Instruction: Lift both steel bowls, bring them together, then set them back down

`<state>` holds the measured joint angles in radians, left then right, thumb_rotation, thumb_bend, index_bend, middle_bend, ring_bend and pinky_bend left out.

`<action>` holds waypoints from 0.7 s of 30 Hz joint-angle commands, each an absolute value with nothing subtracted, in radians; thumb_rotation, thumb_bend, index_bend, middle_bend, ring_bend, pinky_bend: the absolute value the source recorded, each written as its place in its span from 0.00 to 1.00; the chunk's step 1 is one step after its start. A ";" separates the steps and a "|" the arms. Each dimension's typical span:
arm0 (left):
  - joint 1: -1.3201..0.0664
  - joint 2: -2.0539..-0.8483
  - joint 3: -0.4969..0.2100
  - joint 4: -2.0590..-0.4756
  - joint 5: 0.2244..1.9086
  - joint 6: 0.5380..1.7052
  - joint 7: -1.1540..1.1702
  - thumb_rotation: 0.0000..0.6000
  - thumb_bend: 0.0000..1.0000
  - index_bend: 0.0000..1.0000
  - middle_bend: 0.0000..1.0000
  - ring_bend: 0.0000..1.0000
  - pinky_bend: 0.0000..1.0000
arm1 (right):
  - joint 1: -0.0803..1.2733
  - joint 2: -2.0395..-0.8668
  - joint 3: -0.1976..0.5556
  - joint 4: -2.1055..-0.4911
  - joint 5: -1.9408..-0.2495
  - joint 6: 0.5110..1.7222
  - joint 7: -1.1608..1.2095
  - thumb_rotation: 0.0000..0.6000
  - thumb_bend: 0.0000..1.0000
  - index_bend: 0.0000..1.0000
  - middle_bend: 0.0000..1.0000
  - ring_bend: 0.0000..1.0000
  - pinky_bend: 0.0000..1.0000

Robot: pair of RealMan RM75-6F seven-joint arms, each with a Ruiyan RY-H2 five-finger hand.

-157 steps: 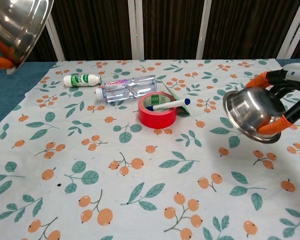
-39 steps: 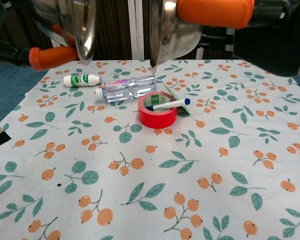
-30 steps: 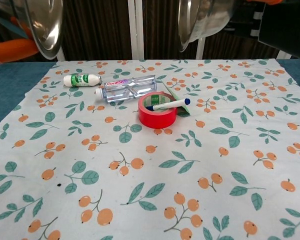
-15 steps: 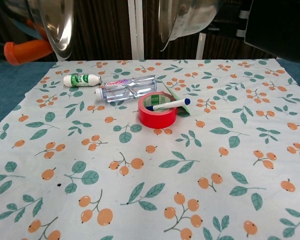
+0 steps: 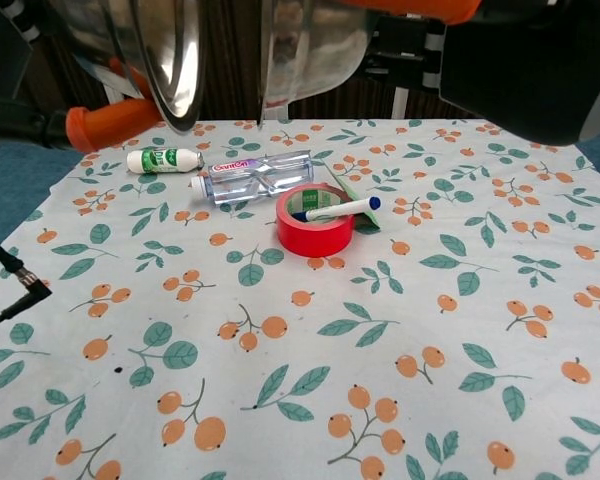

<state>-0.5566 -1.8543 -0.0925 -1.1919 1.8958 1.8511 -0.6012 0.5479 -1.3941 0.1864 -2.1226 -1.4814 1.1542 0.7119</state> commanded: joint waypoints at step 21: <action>-0.576 -1.931 -0.067 -1.176 1.948 1.894 -0.535 1.00 0.00 0.16 0.19 0.25 0.42 | 0.570 -1.485 0.185 -2.127 -1.411 1.128 0.579 1.00 0.07 0.57 0.33 0.51 0.20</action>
<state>-0.5817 -1.9453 -0.0660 -1.1670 1.9516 1.8871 -0.5377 0.5753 -1.4950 0.1803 -2.1285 -1.4132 1.1208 0.5710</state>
